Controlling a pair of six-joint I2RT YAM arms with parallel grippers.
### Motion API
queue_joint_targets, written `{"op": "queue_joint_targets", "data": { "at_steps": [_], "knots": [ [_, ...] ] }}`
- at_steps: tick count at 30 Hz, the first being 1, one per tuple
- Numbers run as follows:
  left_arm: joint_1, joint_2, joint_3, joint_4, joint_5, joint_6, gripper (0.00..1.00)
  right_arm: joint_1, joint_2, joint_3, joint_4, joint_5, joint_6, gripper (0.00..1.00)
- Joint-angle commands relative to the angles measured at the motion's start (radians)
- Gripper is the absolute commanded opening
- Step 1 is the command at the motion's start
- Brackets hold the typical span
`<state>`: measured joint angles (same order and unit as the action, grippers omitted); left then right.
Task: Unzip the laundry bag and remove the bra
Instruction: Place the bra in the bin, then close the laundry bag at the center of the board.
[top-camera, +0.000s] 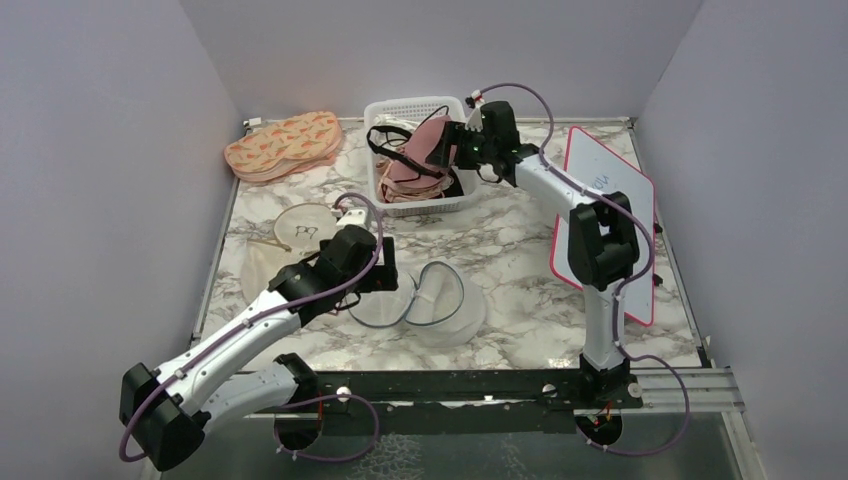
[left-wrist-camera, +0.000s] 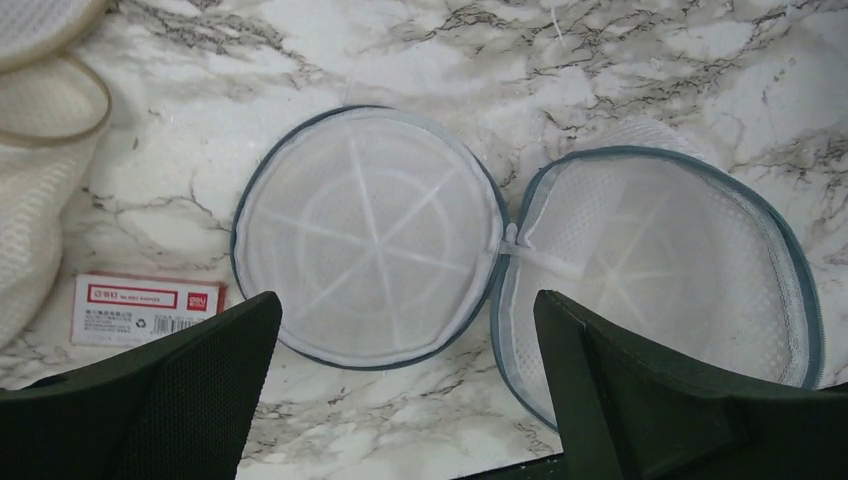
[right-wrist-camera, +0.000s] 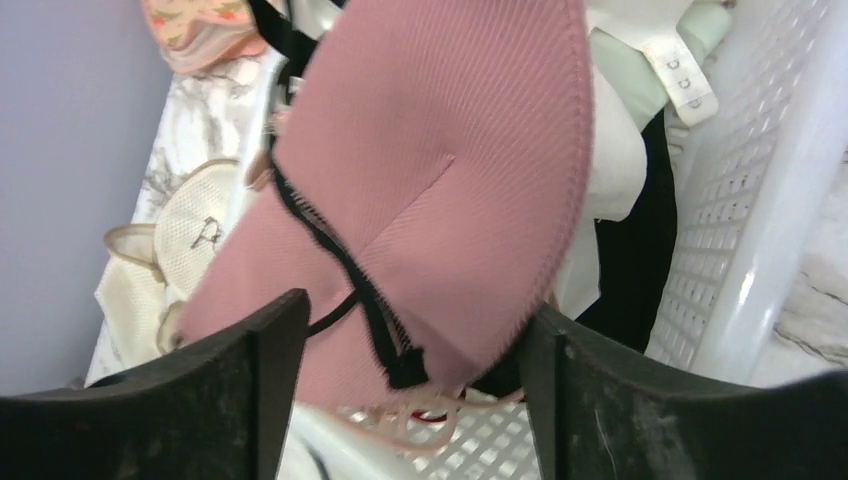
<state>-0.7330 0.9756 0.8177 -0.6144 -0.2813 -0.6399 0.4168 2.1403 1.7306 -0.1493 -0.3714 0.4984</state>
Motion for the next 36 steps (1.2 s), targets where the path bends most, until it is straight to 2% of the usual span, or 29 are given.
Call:
{"op": "queue_joint_targets", "data": {
  "at_steps": [1,5,8,14,19,22,26,33,36],
  "knots": [
    [0.003,-0.119,-0.086,0.004,0.006,-0.159,0.93,-0.001,-0.167,-0.018,-0.066,-0.020,-0.065,0.77],
    [0.003,-0.208,-0.182,-0.002,-0.033,-0.263,0.93,-0.001,-0.255,-0.081,-0.085,-0.038,-0.089,0.86],
    [0.004,-0.238,-0.218,-0.015,-0.060,-0.318,0.93,-0.001,-0.314,-0.126,-0.106,-0.057,-0.103,0.87],
    [0.004,-0.116,-0.197,-0.160,-0.128,-0.444,0.91,0.002,-0.508,-0.365,-0.050,-0.115,-0.083,0.86],
    [0.004,-0.032,-0.203,-0.211,-0.133,-0.510,0.82,0.004,-0.654,-0.533,-0.076,-0.103,-0.090,0.85],
    [0.004,-0.036,-0.238,-0.193,-0.145,-0.553,0.67,0.004,-0.749,-0.618,-0.086,-0.100,-0.101,0.85],
    [0.004,0.000,-0.258,-0.170,-0.170,-0.579,0.54,0.004,-0.848,-0.659,-0.143,-0.091,-0.126,0.85],
    [0.004,0.091,-0.284,-0.078,-0.166,-0.590,0.44,0.004,-0.994,-0.649,-0.227,-0.063,-0.149,0.86],
    [0.004,0.136,-0.302,-0.031,-0.172,-0.590,0.42,0.004,-1.034,-0.640,-0.244,-0.060,-0.152,0.86]
  ]
}}
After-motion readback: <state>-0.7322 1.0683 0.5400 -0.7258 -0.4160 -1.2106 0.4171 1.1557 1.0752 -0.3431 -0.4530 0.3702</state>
